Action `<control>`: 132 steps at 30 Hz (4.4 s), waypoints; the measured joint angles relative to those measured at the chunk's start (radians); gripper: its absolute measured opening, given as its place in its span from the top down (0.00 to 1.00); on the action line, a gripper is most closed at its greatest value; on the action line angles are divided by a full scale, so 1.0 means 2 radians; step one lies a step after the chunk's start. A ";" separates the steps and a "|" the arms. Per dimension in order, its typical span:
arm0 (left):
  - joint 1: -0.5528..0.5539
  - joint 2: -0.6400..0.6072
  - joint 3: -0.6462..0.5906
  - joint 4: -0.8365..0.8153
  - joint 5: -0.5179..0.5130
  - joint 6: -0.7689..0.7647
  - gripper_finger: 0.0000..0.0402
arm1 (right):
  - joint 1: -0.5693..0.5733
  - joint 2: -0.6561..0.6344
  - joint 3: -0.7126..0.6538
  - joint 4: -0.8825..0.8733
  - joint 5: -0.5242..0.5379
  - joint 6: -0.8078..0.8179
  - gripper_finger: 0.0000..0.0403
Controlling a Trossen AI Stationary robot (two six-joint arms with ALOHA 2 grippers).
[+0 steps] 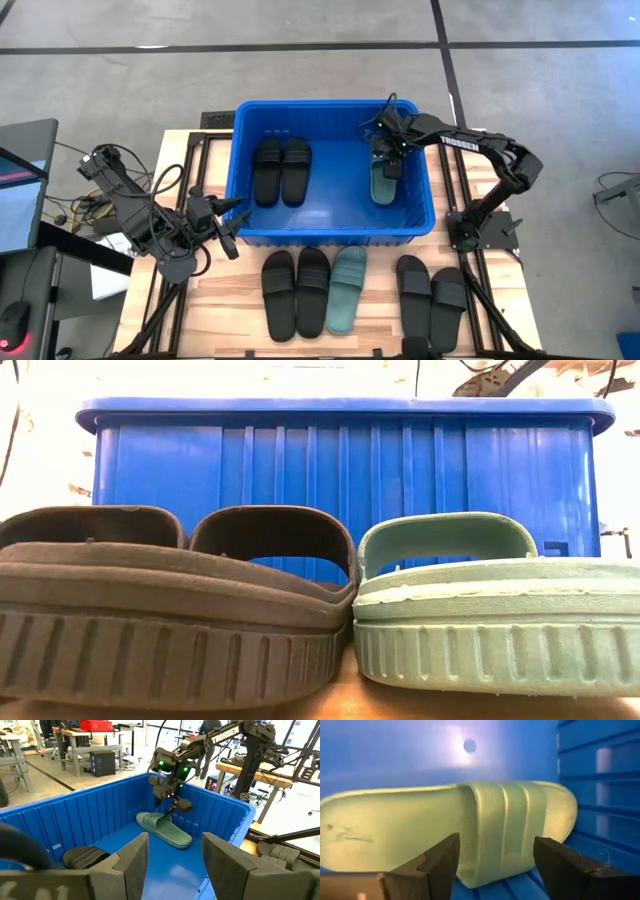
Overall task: Pick and place slides into bin
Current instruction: Put the green slide into the blue bin
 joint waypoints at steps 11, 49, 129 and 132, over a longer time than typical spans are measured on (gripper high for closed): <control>0.000 0.000 0.000 -0.007 0.008 0.003 0.57 | 0.066 -0.128 0.000 -0.013 0.000 0.087 0.40; 0.000 0.000 0.000 -0.020 0.016 0.072 0.57 | 0.579 -0.206 0.001 0.225 -0.066 0.732 0.41; 0.000 0.000 0.000 -0.062 0.132 0.089 0.57 | 0.683 0.259 0.219 -0.107 0.293 0.821 0.98; 0.000 0.000 0.000 -0.062 0.132 0.091 0.57 | 0.694 0.254 0.232 -0.108 0.291 0.822 0.98</control>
